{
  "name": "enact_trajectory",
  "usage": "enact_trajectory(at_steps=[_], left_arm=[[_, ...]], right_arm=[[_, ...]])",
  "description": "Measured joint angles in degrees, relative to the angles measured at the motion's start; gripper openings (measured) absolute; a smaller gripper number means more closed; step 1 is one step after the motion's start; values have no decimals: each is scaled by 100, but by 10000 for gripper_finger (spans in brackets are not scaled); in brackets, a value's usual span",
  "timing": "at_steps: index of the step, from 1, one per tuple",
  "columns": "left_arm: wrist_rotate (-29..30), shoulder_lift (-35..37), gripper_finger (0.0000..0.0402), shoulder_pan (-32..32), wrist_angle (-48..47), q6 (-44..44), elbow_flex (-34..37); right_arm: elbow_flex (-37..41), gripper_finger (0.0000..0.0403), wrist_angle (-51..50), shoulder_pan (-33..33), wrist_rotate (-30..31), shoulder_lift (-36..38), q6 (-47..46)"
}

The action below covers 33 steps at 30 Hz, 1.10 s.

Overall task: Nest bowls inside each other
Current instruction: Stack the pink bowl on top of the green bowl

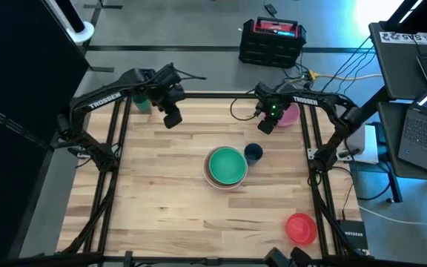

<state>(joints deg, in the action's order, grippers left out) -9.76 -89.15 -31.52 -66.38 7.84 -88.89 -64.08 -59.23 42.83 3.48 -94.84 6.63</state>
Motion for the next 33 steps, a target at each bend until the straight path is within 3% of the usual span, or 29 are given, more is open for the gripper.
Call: enact_trajectory(at_steps=[5, 7, 14, 18, 22, 33], left_arm=[[-2, 103, 172, -3, 51, 20, 108], [-2, 109, 172, -5, 57, 56, 115], [-2, 109, 172, -3, 62, -29, 115], [0, 109, 172, -5, 58, -271, 115], [7, 107, 172, -3, 48, -473, 115], [19, 107, 172, -3, -306, -724, 115]], right_arm=[[-179, 2, -276, -94, 5, 63, 126], [-577, 1, -580, -410, -183, 366, 130], [-2367, 0, -709, -2597, -909, 792, -274], [-2928, 0, -393, -3889, -488, 410, -439], [-3061, 0, -504, -4630, -388, -162, -815], [-3065, 0, -483, -5391, -379, -1218, -1266]])
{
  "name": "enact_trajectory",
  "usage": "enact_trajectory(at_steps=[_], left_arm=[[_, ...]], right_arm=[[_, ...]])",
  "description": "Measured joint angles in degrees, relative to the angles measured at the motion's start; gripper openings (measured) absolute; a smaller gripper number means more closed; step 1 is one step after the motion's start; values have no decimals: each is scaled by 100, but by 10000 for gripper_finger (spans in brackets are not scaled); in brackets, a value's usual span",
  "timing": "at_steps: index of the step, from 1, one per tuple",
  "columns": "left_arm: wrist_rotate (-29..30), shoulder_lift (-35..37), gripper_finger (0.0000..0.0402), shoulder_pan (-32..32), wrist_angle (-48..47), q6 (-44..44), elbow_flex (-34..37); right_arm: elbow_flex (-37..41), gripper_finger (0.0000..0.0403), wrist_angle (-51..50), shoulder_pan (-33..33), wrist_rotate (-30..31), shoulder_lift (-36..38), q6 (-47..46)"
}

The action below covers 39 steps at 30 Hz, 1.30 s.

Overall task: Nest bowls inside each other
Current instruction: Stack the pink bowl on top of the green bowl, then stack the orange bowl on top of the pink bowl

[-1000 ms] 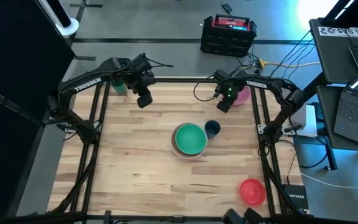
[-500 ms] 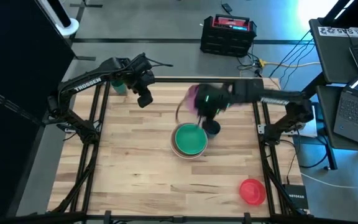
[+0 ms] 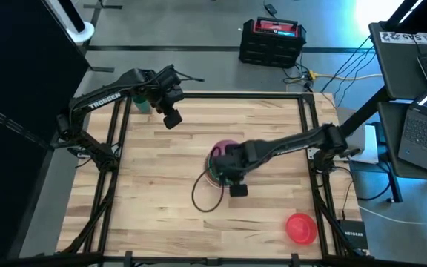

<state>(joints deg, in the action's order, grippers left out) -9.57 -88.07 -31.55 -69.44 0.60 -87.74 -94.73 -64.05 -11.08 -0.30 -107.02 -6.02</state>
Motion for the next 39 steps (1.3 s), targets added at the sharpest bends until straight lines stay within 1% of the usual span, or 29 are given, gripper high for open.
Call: enact_trajectory(at_steps=[2, 5, 9, 12, 15, 18, 21, 32, 33, 35, 39], left_arm=[[2, 0, 172, 0, -69, -34, 0], [1, 0, 172, 4, -98, -58, 0], [5, 0, 172, 2, -145, -64, 0], [7, 0, 172, 2, -164, -66, 0], [7, 0, 172, 2, -166, -64, 0], [6, 0, 172, 0, -165, -64, 0], [7, 0, 172, 2, -165, -43, 0], [3, -2, 172, 45, -419, -163, 21], [5, -2, 172, 49, -425, -157, 22], [7, -2, 172, 67, -424, -82, 22], [3, -2, 172, 104, -409, 8, 22]], right_arm=[[-1, 0, 22, -110, -19, -171, -68], [-3, 0, 49, -89, -129, -317, -136], [-6, 12, 159, -91, -227, -348, -268], [-6, 41, 138, -93, -346, -348, -300], [-6, 87, 142, -93, -362, -303, -329], [-217, 139, -141, -89, -331, -208, -336], [-582, 179, -472, -57, -153, -52, -279], [-597, 218, -1723, 326, 1274, 1030, -254], [-319, 215, -1675, 420, 1262, 1233, -253], [409, 207, -1426, 624, 991, 1731, -233], [1815, 195, -567, 823, 119, 2682, -340]])
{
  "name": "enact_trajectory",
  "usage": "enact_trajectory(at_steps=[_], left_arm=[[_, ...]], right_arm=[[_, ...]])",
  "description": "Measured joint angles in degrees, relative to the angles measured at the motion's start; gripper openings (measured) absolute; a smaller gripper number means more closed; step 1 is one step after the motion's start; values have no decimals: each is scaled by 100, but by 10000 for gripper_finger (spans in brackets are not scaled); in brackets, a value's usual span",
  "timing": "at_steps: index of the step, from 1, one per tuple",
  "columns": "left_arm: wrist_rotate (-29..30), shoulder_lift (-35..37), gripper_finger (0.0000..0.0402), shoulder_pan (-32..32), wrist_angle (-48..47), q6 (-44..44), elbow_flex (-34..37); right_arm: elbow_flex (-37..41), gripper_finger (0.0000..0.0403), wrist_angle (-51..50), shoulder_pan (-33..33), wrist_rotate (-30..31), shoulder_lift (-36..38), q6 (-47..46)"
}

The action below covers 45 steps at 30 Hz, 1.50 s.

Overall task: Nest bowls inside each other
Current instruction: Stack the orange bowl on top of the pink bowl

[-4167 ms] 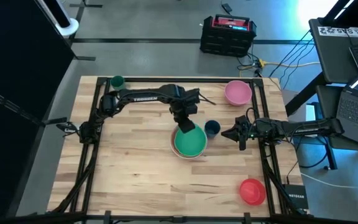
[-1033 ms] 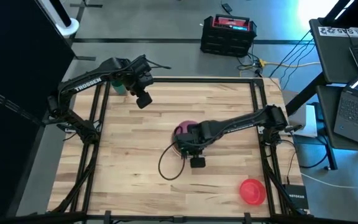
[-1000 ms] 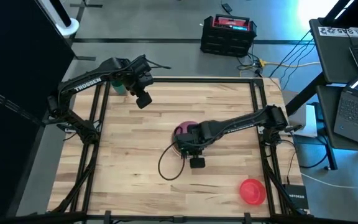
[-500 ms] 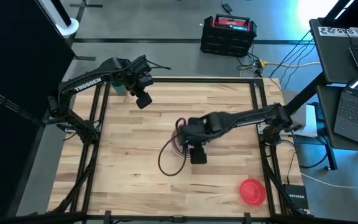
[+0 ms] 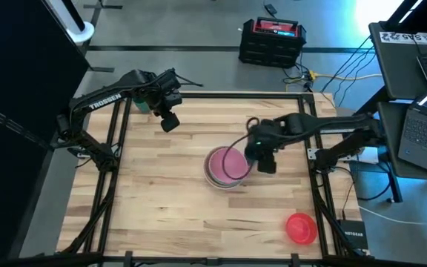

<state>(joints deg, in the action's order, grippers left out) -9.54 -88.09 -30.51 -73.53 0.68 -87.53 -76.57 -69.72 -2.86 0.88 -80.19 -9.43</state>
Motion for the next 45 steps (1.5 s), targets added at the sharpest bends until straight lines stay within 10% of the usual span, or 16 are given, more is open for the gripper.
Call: enact_trajectory(at_steps=[11, 24, 45], left_arm=[[0, 0, 172, 297, 231, 119, 0], [-2, -4, 172, 545, 260, -56, 4], [-2, -4, 172, 569, 255, -332, 4]], right_arm=[[1053, 177, 417, -1852, -1279, 707, -1787], [1569, 174, 1449, -5383, -275, 498, -4265], [3595, 132, 3093, -5430, -540, 508, -4926]])
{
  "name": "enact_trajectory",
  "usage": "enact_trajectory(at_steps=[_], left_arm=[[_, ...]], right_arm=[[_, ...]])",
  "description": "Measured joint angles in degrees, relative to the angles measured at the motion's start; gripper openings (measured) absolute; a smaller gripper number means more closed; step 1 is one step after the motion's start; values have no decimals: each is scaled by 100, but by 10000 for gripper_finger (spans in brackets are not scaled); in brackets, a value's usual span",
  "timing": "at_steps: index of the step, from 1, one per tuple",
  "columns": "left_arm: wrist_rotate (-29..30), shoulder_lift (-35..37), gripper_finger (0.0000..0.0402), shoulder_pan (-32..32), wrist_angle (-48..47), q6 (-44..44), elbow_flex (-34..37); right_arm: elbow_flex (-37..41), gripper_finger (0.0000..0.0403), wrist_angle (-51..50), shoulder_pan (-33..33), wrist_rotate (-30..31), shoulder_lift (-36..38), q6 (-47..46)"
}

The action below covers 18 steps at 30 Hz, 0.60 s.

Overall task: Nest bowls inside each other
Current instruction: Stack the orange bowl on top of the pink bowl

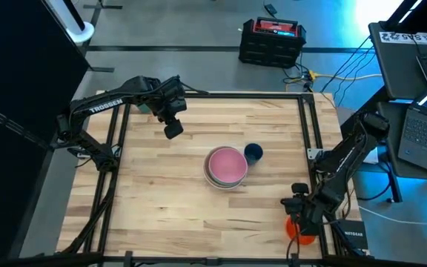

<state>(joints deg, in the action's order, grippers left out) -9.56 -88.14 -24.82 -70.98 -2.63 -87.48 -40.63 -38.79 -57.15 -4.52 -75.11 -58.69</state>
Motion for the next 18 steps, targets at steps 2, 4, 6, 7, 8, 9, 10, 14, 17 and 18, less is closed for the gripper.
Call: enact_trajectory(at_steps=[2, 4, 6, 7, 8, 9, 10, 14, 17, 18], left_arm=[[0, 0, 172, 0, 5, 0, 0], [1, 0, 172, 0, 10, 0, 0], [1, 0, 172, 0, 14, 0, 0], [1, 0, 172, 0, 17, 0, 0], [1, 0, 172, 0, 19, 0, 0], [0, 0, 172, 0, 23, 0, 0], [0, 0, 172, 0, 33, -17, 0], [1, 0, 172, 4, 74, -129, 1], [-1, 2, 172, 8, 183, -198, 0], [-1, 2, 172, 19, 193, -206, 0]], right_arm=[[179, 107, 248, 10, -152, 0, -98], [358, 82, 495, 20, -304, 0, -196], [537, 57, 743, 30, -456, 0, -295], [626, 44, 867, 35, -532, 0, -344], [708, 31, 991, 45, -605, 0, -387], [709, 18, 1072, 108, -641, 0, -397], [639, 12, 1046, 229, -648, 1, -396], [-212, 1, 419, 1194, -10, 125, 529], [-1052, 0, -305, 2388, 571, 158, 1865], [-1295, 0, -447, 2821, 703, 157, 2301]])
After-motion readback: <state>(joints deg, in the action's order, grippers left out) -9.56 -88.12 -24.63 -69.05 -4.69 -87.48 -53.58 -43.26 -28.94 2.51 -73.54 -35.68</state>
